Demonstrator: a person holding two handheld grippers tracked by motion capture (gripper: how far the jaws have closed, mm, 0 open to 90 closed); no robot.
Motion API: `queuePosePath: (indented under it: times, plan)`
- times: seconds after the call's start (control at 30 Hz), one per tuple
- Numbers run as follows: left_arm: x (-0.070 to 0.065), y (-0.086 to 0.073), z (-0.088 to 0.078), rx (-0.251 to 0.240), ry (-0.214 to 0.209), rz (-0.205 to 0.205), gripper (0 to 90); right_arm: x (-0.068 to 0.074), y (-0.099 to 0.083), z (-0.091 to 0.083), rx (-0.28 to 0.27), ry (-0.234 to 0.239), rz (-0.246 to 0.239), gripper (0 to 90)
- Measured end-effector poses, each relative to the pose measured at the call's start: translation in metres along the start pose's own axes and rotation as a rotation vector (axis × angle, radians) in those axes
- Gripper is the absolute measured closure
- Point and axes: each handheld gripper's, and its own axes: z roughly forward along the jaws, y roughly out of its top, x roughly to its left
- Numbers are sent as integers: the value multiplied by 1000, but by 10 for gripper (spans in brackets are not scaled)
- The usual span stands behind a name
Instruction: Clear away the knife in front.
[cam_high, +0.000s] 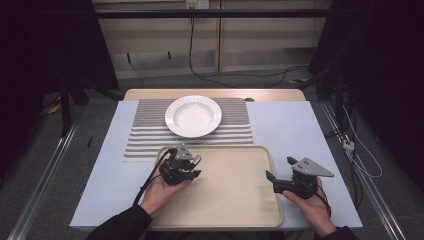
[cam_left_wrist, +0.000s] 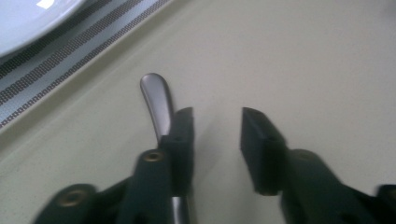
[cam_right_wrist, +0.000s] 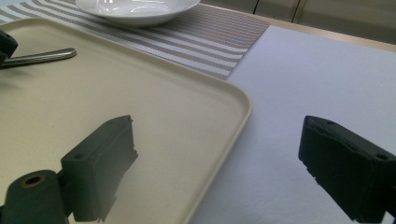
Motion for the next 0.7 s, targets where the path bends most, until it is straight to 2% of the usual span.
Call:
queuePosePath:
  times: [0.03,0.07,0.1,0.13,0.2,0.23,0.33,0.6,0.63,0.67,0.7]
  plan:
    - [0,0,1,5,2,5,780,0,0,0,1,-2,0,108]
    - [-1,0,2,19,27,11,809,0,0,-1,0,-4,-1,108]
    - [0,0,4,28,-5,12,843,1,0,-1,0,-4,0,108]
    - [1,0,5,38,-10,17,865,1,0,-1,1,-5,-2,108]
    - [1,-1,8,52,10,27,900,1,0,-1,2,-7,-2,108]
    - [1,-2,9,51,32,23,900,1,0,-1,2,-8,-1,108]
    - [4,-3,10,60,48,21,900,1,0,0,5,-10,-2,108]
    - [6,-3,10,63,57,25,900,1,0,0,4,-8,-2,108]
    - [6,-3,9,66,77,20,900,1,0,-1,2,-7,-3,108]
    - [7,-3,10,59,60,19,900,1,0,-1,3,-6,-4,108]
    - [8,-4,9,60,61,16,900,1,0,-1,3,-6,-3,108]
